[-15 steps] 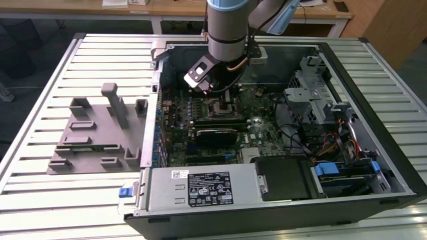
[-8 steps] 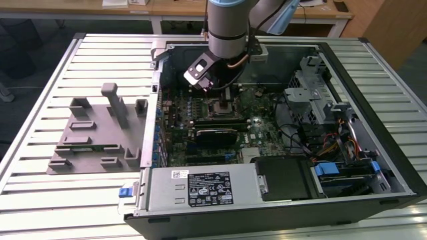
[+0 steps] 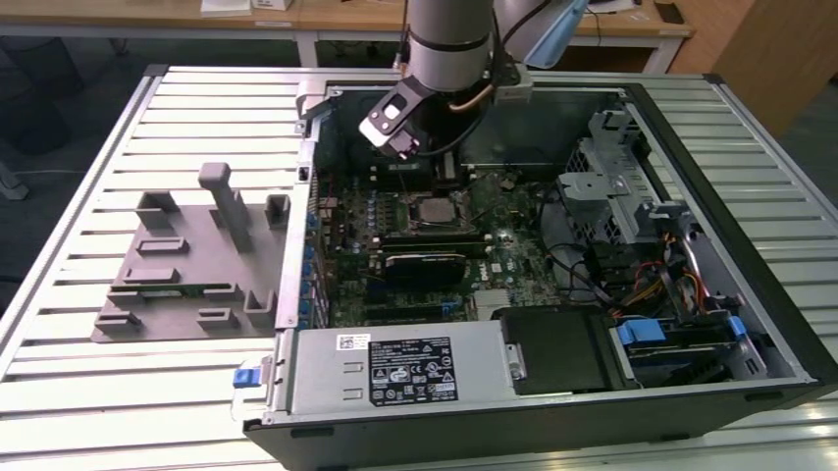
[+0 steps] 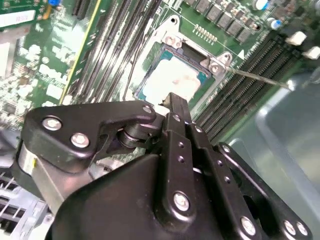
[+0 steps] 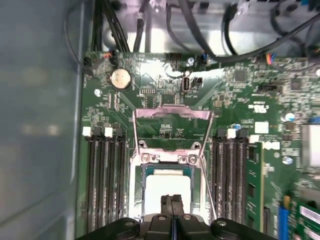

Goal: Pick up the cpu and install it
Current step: 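Place the cpu into insertion slot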

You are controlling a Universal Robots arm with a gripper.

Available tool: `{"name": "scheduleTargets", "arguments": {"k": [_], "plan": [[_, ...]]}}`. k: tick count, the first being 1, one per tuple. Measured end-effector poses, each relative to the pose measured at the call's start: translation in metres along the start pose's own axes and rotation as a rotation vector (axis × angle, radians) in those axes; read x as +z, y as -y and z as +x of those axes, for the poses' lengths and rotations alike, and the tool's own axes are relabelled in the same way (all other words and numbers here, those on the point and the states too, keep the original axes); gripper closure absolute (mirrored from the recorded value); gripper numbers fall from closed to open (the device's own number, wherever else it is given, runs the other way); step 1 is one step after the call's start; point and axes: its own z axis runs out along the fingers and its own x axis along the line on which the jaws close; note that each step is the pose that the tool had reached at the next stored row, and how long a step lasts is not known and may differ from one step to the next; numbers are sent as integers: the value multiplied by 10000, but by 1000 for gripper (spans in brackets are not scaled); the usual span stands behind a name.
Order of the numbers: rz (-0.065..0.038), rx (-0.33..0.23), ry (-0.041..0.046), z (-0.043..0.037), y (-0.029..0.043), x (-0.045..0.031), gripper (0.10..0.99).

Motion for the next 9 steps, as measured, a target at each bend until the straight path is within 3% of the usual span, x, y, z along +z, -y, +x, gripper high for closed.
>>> {"name": "scheduleTargets", "arguments": {"k": [6,9], "plan": [[-29,1,1,1,-12,-236,980],[-43,0,-1,2,-14,-265,980]]}}
